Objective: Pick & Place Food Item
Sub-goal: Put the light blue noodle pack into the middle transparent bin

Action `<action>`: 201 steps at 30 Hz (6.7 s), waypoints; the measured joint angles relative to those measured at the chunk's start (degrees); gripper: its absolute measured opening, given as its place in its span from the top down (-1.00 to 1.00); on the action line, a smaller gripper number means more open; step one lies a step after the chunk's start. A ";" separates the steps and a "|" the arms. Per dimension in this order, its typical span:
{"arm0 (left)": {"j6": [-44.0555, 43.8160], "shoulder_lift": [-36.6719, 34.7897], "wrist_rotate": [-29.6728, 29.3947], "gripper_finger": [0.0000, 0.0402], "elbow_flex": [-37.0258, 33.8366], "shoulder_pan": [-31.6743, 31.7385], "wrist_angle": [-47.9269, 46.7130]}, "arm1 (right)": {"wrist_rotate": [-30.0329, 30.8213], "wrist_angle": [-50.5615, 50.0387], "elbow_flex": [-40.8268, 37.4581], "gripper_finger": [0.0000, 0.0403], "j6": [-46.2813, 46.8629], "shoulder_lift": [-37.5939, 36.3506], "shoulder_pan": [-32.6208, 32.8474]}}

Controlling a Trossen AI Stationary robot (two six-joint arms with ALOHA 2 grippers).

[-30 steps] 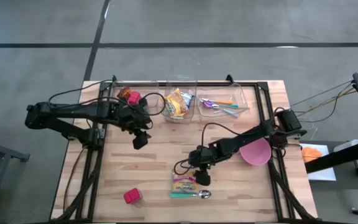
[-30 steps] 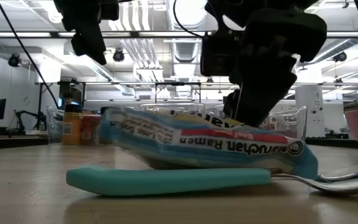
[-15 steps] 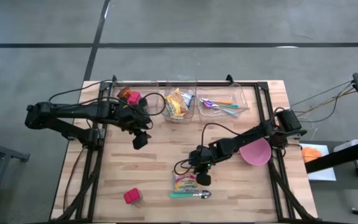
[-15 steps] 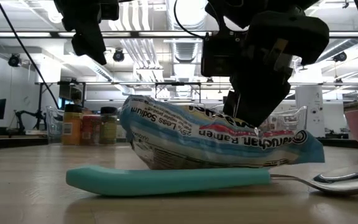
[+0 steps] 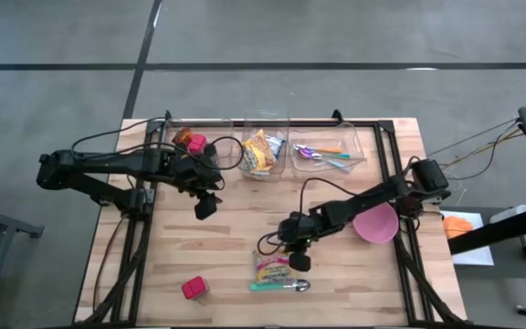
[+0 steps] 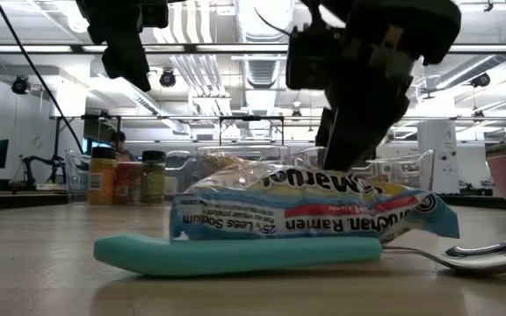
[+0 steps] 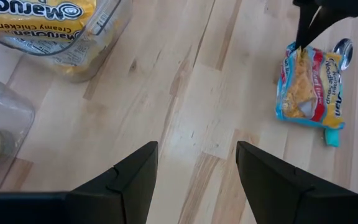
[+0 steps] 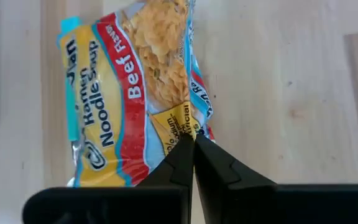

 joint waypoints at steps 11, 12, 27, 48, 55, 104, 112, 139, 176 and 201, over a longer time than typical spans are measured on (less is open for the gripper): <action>0.00 0.02 -0.02 -0.11 0.00 0.00 0.04 | 3.73 -6.55 0.07 0.96 0.29 -7.14 0.36; 0.00 0.02 0.00 -0.11 0.00 0.00 0.02 | 4.53 -7.01 0.08 0.96 0.35 -7.86 0.50; -0.02 0.02 -0.30 -0.11 0.00 0.00 0.04 | 14.81 -10.74 0.11 0.96 0.91 -15.36 0.83; -2.78 0.04 -3.96 -0.11 0.00 -0.02 18.42 | 27.35 -8.36 0.11 0.96 -2.96 -30.86 -7.28; -2.80 0.04 -5.36 -0.11 0.00 0.13 19.67 | 26.91 -2.61 0.11 0.96 -7.50 -35.00 -14.45; -19.63 0.09 -11.23 -0.11 -6.39 0.26 32.51 | -4.91 34.74 4.84 0.96 -4.57 -8.69 -47.32; -14.67 -0.14 -9.39 -0.11 -5.71 0.23 40.90 | -5.27 31.12 9.86 0.96 -0.65 -1.40 -47.34; 8.02 -4.94 -5.40 -0.11 -4.48 -0.59 44.74 | -4.62 31.07 -2.58 0.96 7.86 -1.12 -48.04; 4.07 -4.94 -5.41 -0.11 -4.46 -0.79 42.09 | -3.03 17.17 2.93 0.96 0.22 -1.18 -46.11; 3.13 -4.94 -4.96 -0.11 -4.46 -0.79 41.59 | -6.15 17.24 2.91 0.19 -4.89 -1.18 -45.00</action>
